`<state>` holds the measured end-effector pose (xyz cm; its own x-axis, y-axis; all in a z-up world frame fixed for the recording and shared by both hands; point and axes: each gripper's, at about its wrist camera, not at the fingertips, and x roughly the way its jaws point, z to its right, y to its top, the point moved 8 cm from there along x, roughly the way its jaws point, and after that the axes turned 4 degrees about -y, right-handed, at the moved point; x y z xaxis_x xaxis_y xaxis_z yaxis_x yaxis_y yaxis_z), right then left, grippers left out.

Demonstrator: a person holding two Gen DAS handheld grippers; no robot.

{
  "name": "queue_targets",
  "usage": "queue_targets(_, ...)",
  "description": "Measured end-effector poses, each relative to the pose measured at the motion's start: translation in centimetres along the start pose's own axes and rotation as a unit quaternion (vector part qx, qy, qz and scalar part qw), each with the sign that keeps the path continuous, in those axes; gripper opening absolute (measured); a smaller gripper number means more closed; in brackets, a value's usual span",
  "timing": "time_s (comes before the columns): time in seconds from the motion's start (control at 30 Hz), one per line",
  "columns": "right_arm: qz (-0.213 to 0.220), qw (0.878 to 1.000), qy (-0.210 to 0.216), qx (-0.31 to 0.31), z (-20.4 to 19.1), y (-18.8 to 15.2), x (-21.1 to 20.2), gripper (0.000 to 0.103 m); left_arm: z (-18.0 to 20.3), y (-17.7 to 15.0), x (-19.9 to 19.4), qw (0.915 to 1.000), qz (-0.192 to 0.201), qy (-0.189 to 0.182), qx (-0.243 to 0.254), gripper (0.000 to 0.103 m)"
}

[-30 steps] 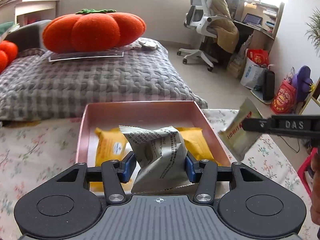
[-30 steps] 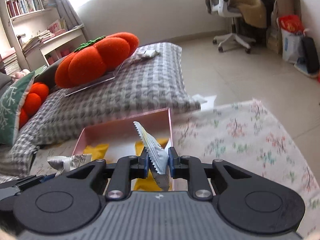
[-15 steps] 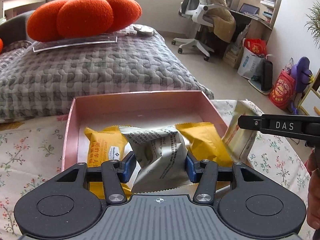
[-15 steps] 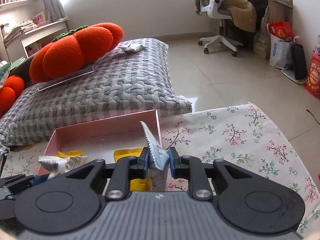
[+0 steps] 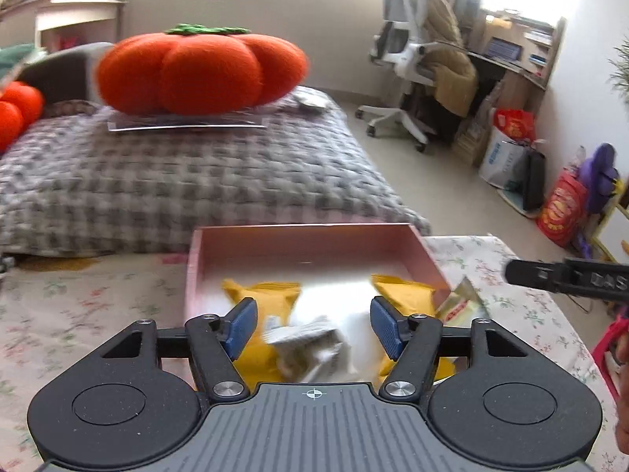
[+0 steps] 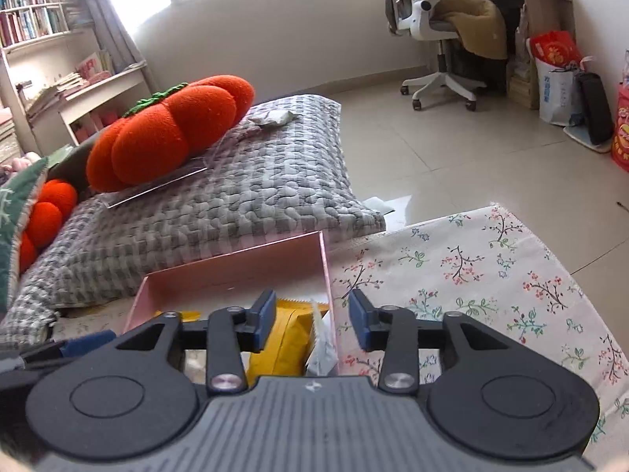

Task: Organize snacks
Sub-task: 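Open both grippers to drop the packets and withdraw from the box, then grasp the white pecan kernel pack with the left gripper while the right grasps the white-blue stick pack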

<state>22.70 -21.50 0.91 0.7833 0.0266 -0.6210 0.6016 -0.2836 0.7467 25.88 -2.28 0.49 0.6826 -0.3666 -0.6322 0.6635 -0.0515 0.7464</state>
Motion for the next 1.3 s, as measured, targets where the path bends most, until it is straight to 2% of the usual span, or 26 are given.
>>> queue_targets(0.17,0.005,1.000,0.001,-0.024,-0.1,-0.2,-1.9,0.056,-2.0,-0.9,-2.8,0.9984,-0.007,0.054,-0.013,0.064)
queue_targets(0.3,0.001,1.000,0.011,-0.021,-0.2,-0.4,-3.3,0.065,-2.8,-2.5,-4.9,0.9959,-0.015,0.088,-0.018,0.065)
queue_targets(0.5,0.000,0.998,0.007,-0.060,-0.7,-2.2,-5.6,0.076,-2.9,-4.5,-6.6,0.9939,-0.029,0.104,-0.023,0.069)
queue_targets(0.6,-0.012,0.997,0.012,-0.075,-0.9,-3.4,-6.0,0.079,-2.7,-5.3,-6.2,0.9930,-0.042,0.109,-0.017,0.074)
queue_targets(0.73,-0.026,0.995,0.003,-0.093,-0.7,-3.8,-6.0,0.089,-2.4,-6.2,-5.4,0.9918,-0.062,0.112,-0.004,0.076)
queue_targets(0.87,-0.056,0.994,-0.004,-0.090,0.0,-4.7,-5.1,0.089,-1.9,-6.4,-5.1,0.9920,-0.069,0.106,0.000,0.083)
queue_targets(1.03,-0.125,0.991,0.005,-0.056,1.1,-6.5,-3.1,0.090,-1.9,-6.8,-4.7,0.9902,-0.079,0.115,0.008,0.088)
queue_targets(1.3,-0.173,0.984,-0.014,-0.041,1.7,-8.8,-1.7,0.091,-2.5,-7.4,-4.3,0.9865,-0.092,0.135,0.010,0.088)
